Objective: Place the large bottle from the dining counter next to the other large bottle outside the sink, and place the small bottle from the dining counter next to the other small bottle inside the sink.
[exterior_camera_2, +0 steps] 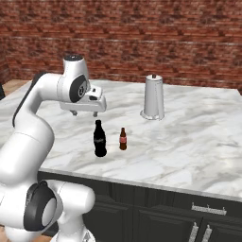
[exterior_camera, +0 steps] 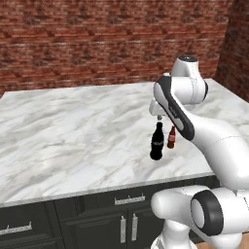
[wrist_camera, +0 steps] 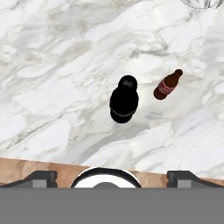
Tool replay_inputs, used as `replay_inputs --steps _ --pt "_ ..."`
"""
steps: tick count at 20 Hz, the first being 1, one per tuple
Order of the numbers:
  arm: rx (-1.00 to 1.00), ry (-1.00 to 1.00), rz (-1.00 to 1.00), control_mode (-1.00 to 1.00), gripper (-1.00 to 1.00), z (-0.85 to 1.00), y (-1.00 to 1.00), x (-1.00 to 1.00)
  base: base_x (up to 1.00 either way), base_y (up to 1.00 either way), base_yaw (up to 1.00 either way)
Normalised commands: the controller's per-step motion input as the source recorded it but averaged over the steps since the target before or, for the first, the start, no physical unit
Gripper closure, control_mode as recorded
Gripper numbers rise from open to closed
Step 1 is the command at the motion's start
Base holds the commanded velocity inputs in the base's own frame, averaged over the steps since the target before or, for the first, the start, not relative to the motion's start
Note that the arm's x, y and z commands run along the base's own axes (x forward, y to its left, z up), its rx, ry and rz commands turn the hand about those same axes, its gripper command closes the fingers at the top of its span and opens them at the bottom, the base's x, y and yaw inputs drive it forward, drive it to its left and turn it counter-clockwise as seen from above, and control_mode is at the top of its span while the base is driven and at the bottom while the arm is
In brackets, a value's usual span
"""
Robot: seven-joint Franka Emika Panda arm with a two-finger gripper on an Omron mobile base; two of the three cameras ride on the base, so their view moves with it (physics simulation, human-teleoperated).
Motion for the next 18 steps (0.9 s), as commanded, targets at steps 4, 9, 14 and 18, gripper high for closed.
replay_inputs --steps 4,9,14,18 --pt "-0.01 0.0 0.0 -1.0 -1.0 -0.05 -0.01 0.13 0.0 0.0 0.0" --pt "-0.01 0.0 0.0 -1.0 -1.0 -0.13 0.0 0.14 0.0 0.0 0.0" --pt "-0.01 0.0 0.0 -1.0 -1.0 -0.18 0.0 0.04 0.0 0.0 0.0" --pt "0.0 0.0 0.0 -1.0 -1.0 -0.13 -0.04 0.03 0.0 0.0 0.0"
